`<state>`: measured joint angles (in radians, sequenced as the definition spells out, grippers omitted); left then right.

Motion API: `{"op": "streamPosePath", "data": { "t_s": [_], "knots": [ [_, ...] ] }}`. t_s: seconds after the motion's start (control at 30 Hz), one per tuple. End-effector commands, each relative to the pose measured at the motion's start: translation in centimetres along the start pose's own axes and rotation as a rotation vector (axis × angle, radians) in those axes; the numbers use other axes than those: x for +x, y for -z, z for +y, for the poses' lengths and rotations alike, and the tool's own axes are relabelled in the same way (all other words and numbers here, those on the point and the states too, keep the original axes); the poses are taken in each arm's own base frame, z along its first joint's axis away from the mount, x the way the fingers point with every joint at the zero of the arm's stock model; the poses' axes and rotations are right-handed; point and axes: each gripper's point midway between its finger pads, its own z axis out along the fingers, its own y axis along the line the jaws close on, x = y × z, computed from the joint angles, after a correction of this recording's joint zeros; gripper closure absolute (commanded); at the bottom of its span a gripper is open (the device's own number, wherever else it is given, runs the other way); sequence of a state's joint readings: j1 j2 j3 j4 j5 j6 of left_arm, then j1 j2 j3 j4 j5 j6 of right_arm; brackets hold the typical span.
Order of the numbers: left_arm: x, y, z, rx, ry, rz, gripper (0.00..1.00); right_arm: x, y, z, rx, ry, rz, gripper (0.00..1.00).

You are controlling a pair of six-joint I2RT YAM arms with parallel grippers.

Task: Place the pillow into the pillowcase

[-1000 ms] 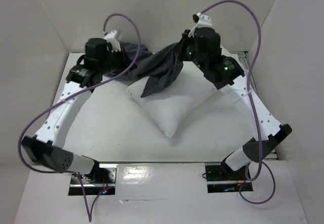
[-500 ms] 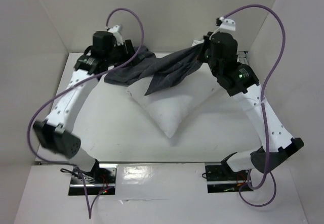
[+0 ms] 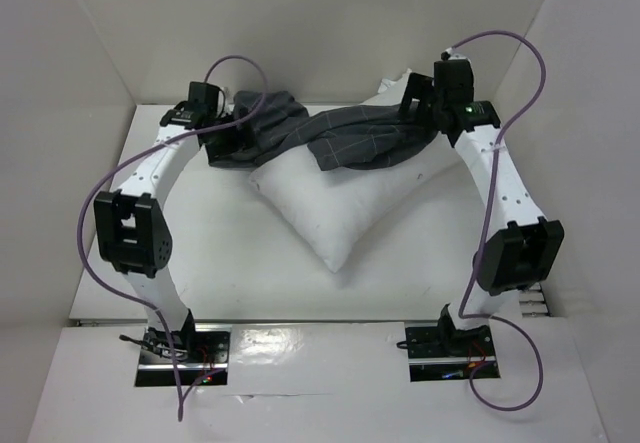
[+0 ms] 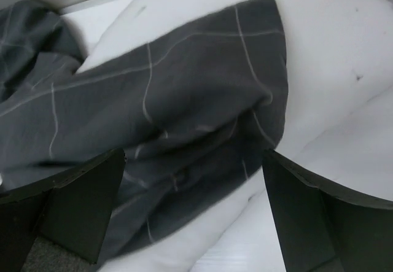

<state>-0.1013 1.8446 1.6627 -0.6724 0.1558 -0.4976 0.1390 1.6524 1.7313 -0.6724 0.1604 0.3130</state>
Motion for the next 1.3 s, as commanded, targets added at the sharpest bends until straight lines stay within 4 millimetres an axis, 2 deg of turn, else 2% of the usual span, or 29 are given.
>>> {"op": "streamPosePath", "data": {
  "t_s": [0.0, 0.1, 0.17, 0.2, 0.3, 0.4, 0.43, 0.47, 0.5, 0.57, 0.67, 0.73, 0.8, 0.87, 0.93, 1.03, 1.07, 1.1, 1.17, 1.2, 1.27],
  "knots": [
    [1.2, 6.8, -11.6, 0.341, -0.211, -0.112, 0.08, -1.0, 4.9, -1.1, -0.025, -0.038, -0.075, 0.0],
    [3.4, 8.7, -16.4, 0.465, -0.292, -0.083, 0.04, 0.6, 5.4, -2.5, -0.044, -0.103, -0.048, 0.0],
    [4.5, 8.7, -17.8, 0.488, -0.304, -0.061, 0.0, 1.4, 5.2, -2.3, -0.094, -0.112, -0.019, 0.0],
    [5.2, 9.0, -19.5, 0.51, -0.322, -0.056, 0.0, 1.2, 5.4, -2.7, -0.1, -0.132, -0.026, 0.0],
    [5.9, 8.0, -22.2, 0.523, -0.335, -0.056, 0.0, 2.3, 4.5, -2.4, -0.141, -0.138, 0.01, 0.0],
    [7.0, 6.6, -23.6, 0.477, -0.36, -0.043, 0.0, 2.3, 2.7, -2.5, -0.144, -0.142, 0.016, 0.0],
    [7.7, 4.9, -23.4, 0.435, -0.372, -0.019, 0.0, 2.4, 2.2, -2.3, -0.152, -0.142, 0.022, 0.0],
    [8.1, 4.3, -23.1, 0.399, -0.376, -0.008, 0.0, 2.8, 1.8, -2.2, -0.156, -0.142, 0.037, 0.0],
    [8.3, 3.7, -22.5, 0.345, -0.377, -0.005, 0.0, 2.2, 1.4, -2.5, -0.151, -0.148, 0.025, 0.0],
    [8.6, 3.0, -22.4, 0.322, -0.371, -0.003, 0.0, 2.3, 0.0, -2.5, -0.147, -0.138, 0.036, 0.0],
    [8.3, 2.9, -22.2, 0.299, -0.341, -0.016, 0.0, 2.4, -1.7, -2.5, -0.143, -0.138, 0.047, 0.0],
    [8.2, 2.7, -21.7, 0.268, -0.339, -0.02, 0.0, 3.2, -3.0, -2.5, -0.142, -0.129, 0.079, 0.0],
    [8.1, 3.2, -21.3, 0.254, -0.325, -0.032, 0.0, 3.5, -3.3, -2.6, -0.138, -0.129, 0.089, 0.0],
    [7.9, 3.8, -20.5, 0.224, -0.312, -0.05, 0.0, 3.8, -3.7, -2.7, -0.14, -0.129, 0.085, 0.04],
    [8.0, 4.3, -19.7, 0.193, -0.288, -0.054, 0.0, 3.2, -3.4, -2.5, -0.148, -0.128, 0.061, 0.12],
    [8.5, 4.0, -18.8, 0.16, -0.276, -0.044, 0.0, 2.9, -3.5, -2.4, -0.152, -0.127, 0.05, 0.27],
    [8.7, 4.1, -18.6, 0.154, -0.267, -0.035, 0.0, 2.9, -3.5, -2.4, -0.152, -0.137, 0.05, 0.37],
    [9.0, 3.9, -18.4, 0.148, -0.267, -0.028, 0.0, 2.9, -3.5, -2.4, -0.152, -0.137, 0.05, 0.42],
    [9.7, 3.7, -18.8, 0.174, -0.25, 0.007, 0.0, 2.4, -3.2, -2.3, -0.158, -0.136, 0.033, 0.52],
    [9.9, 3.3, -19.3, 0.196, -0.251, 0.017, 0.0, 2.2, -3.2, -2.2, -0.161, -0.136, 0.024, 0.62],
    [10.0, 3.3, -21.0, 0.278, -0.244, 0.027, 0.01, 2.2, -3.2, -2.2, -0.161, -0.136, 0.024, 0.71]
  ]
}}
